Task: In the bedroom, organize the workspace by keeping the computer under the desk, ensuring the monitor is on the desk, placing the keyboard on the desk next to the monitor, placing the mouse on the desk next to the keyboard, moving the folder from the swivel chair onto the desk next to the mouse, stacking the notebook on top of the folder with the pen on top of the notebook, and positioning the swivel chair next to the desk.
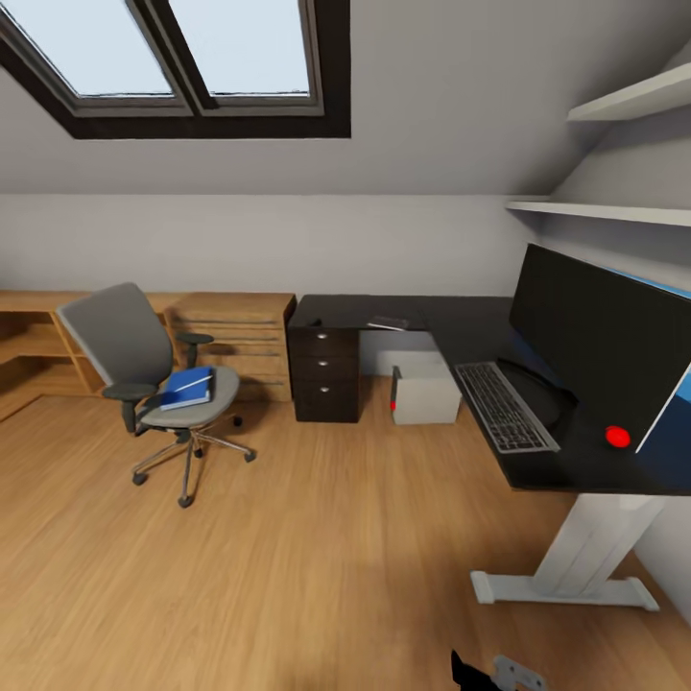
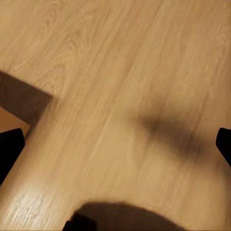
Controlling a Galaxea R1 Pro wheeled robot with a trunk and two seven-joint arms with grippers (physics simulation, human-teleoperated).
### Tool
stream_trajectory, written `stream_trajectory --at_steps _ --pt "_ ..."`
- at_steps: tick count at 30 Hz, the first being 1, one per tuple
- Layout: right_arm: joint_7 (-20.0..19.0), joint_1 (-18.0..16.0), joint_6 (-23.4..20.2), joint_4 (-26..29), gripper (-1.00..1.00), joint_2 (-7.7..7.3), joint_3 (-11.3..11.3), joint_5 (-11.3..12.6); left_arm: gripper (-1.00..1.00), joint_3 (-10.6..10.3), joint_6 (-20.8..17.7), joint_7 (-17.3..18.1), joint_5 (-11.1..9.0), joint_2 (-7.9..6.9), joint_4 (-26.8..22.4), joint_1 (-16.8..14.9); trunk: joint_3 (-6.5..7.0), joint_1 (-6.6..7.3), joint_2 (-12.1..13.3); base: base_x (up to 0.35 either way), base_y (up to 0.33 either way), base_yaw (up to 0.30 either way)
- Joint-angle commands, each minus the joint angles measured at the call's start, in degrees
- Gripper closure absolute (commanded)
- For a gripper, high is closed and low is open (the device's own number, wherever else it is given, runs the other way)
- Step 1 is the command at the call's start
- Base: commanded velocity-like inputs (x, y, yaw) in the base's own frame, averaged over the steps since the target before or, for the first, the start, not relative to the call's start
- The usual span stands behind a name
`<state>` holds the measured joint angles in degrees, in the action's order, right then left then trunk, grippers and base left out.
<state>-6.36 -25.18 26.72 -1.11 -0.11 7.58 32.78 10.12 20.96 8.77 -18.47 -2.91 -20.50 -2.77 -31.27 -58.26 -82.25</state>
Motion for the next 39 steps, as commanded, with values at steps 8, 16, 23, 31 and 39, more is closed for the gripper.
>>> stream_trajectory --at_steps 8,16,23,31,39 --pt "-0.33 -0.05 0.32 -0.12 -1.0 0.19 0.42 0.62 -1.0 0.16 0.04 0.55 -0.6 0.01 0.43 -0.04 -0.05 -0.03 -0.03 0.334 0.002 0.0" --pt "-0.32 -0.04 0.42 -0.12 -1.0 0.19 0.42 0.62 -1.0 0.16 0.04 0.55 -0.6 0.01 0.53 -0.04 0.06 -0.03 -0.03 0.335 0.0 -0.046" --pt "-0.37 -0.04 0.36 -0.12 -1.0 0.19 0.42 -0.09 -1.0 0.16 0.01 0.55 -0.6 0.01 0.86 -0.04 0.34 -0.03 -0.03 0.336 0.0 -0.151" --pt "-0.33 -0.04 0.35 -0.15 -1.0 0.22 0.42 -3.36 -1.0 0.19 -0.04 0.55 -0.6 0.01 1.57 -0.04 0.42 -0.03 -0.03 0.336 0.0 -0.051" --pt "-0.32 -0.04 0.35 -0.13 -1.0 0.27 0.42 -4.27 -1.0 0.17 -0.19 0.55 -0.6 0.18 1.67 -0.04 0.7 -0.03 -0.03 0.336 0.0 -0.146"
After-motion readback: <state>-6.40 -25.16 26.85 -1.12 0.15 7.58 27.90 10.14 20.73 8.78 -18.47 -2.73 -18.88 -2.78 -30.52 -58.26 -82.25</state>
